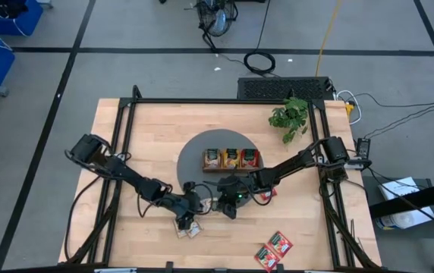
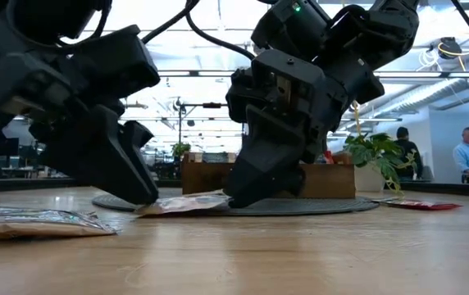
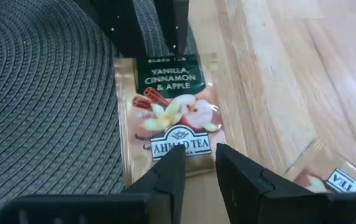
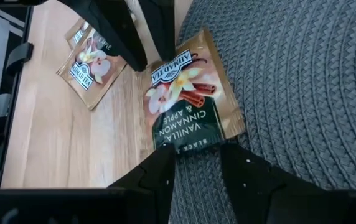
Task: Pick & Place Tea
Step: Put the right light brown tea sachet into the left section of the wooden organizer
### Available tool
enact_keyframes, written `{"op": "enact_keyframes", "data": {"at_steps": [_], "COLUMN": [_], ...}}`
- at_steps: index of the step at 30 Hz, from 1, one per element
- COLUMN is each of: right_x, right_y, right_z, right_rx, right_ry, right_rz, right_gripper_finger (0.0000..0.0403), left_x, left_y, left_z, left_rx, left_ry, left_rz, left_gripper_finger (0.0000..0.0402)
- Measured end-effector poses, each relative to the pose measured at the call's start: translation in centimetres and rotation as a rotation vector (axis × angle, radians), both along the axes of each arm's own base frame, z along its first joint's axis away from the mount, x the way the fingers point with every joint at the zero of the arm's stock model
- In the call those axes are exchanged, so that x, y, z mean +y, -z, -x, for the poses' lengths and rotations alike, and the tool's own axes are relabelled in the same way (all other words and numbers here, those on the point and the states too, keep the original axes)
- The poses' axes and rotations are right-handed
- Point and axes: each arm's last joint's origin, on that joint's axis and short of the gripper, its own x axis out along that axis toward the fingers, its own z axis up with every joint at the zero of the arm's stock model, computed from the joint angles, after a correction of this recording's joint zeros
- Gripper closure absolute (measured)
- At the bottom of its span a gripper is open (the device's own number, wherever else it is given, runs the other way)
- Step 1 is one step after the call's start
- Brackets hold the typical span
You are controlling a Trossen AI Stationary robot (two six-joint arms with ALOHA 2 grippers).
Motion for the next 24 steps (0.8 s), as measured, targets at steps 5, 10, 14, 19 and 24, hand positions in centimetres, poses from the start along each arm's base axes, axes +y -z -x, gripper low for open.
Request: {"op": "enact_keyframes", "data": {"at_steps": [5, 10, 14, 19, 24], "right_x": [-0.1, -0.8, -1.2, -1.2, -0.9], "right_y": [-0.1, -0.1, -0.1, -0.1, -0.1], "right_z": [-0.1, -0.2, -0.2, -0.2, -0.3], "right_rx": [0.016, 0.048, 0.051, 0.034, 0.004], "right_ry": [0.024, 0.050, 0.042, 0.011, -0.032], "right_rz": [-0.058, -0.141, -0.153, -0.122, -0.088], "right_gripper_finger": [0.0282, 0.0282, 0.0283, 0.0311, 0.0372], "left_x": [0.0, 0.1, 0.4, 0.4, 0.5], "left_y": [1.0, 2.1, 2.3, 2.3, 2.3], "left_z": [-0.3, -0.6, -0.8, -0.9, -0.9], "left_rx": [0.012, 0.018, 0.016, 0.014, 0.006], "left_ry": [-0.003, -0.006, 0.000, 0.006, 0.014], "left_rz": [0.000, 0.002, 0.020, 0.019, 0.017], "left_gripper_finger": [0.0305, 0.0305, 0.0305, 0.0305, 0.0305]}}
